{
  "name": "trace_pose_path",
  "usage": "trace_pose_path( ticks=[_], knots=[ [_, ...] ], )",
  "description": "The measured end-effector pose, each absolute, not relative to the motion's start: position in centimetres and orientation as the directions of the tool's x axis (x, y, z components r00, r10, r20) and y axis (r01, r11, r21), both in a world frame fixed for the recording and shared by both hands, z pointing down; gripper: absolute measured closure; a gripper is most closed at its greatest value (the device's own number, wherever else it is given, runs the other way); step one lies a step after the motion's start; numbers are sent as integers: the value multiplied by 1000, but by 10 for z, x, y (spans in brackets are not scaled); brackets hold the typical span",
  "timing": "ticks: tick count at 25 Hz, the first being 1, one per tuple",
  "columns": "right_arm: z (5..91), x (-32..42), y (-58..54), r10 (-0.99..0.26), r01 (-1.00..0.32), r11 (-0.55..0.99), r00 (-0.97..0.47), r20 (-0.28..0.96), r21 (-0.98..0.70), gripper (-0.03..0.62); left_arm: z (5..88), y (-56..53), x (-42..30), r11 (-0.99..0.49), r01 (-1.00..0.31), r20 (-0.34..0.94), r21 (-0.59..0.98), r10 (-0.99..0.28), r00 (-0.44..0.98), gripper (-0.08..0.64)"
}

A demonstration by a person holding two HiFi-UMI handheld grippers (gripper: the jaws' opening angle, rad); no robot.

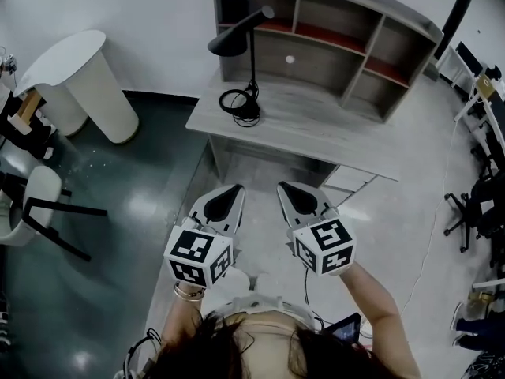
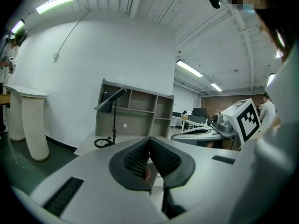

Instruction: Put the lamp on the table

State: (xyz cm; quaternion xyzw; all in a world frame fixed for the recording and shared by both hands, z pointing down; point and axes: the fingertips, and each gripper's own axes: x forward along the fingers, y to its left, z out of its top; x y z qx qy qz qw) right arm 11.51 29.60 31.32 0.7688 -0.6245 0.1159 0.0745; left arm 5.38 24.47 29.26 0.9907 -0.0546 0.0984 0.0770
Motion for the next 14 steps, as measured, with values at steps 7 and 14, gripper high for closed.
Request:
trace_pose_path(
  ticks=[7, 14],
  knots=[
    [317, 102, 262, -942, -976, -214, 194, 273, -47, 571, 293, 210, 43, -984, -113, 209, 140, -82, 974, 549],
    [323, 90, 237, -938, -971, -231, 205, 279, -62, 572, 299, 181, 30, -983, -107, 214, 148, -74, 974, 549]
  ],
)
